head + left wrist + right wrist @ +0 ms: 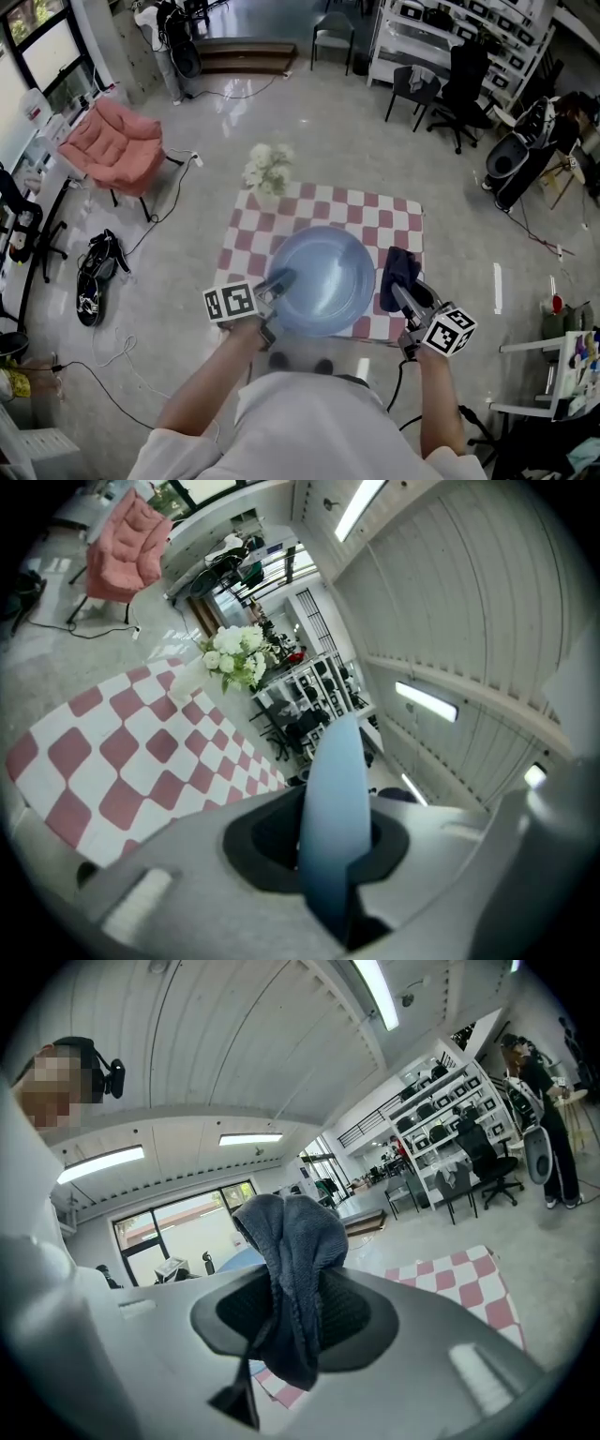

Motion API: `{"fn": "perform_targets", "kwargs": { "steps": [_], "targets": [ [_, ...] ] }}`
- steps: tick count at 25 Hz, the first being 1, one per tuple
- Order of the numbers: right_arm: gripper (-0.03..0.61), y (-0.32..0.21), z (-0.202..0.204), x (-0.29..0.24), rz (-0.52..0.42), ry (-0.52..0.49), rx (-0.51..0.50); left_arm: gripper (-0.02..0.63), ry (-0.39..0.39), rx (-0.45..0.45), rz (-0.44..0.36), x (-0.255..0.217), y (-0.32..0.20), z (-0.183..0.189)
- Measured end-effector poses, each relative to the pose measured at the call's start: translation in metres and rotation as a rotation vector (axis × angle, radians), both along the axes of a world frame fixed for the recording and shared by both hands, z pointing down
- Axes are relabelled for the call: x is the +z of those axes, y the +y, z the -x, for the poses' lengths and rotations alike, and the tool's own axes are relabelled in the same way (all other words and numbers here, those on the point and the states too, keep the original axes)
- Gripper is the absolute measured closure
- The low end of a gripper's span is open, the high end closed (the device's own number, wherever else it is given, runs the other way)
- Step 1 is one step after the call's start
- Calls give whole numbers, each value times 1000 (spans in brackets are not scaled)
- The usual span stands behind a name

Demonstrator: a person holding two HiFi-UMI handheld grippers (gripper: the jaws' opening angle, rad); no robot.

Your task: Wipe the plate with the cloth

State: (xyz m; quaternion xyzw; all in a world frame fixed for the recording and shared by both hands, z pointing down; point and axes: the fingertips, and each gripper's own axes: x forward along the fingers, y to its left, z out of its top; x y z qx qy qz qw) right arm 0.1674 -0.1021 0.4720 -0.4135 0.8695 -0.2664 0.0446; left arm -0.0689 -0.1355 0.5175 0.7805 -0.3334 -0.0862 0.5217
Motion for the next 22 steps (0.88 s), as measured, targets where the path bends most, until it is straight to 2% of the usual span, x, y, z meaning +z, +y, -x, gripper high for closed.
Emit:
{"fn": "perform_targets", "kwargs": {
  "steps": [7, 14, 22],
  "targets": [
    [440, -16, 10, 6, 38, 43, -4, 565, -36, -9, -28, 1, -4, -13],
    [440, -32, 19, 18, 83, 108, 16, 565, -102, -79, -86, -1, -6, -21],
    [442, -52, 25, 34, 139, 187, 48, 566, -170, -86, -152, -7, -7, -31]
  ]
}}
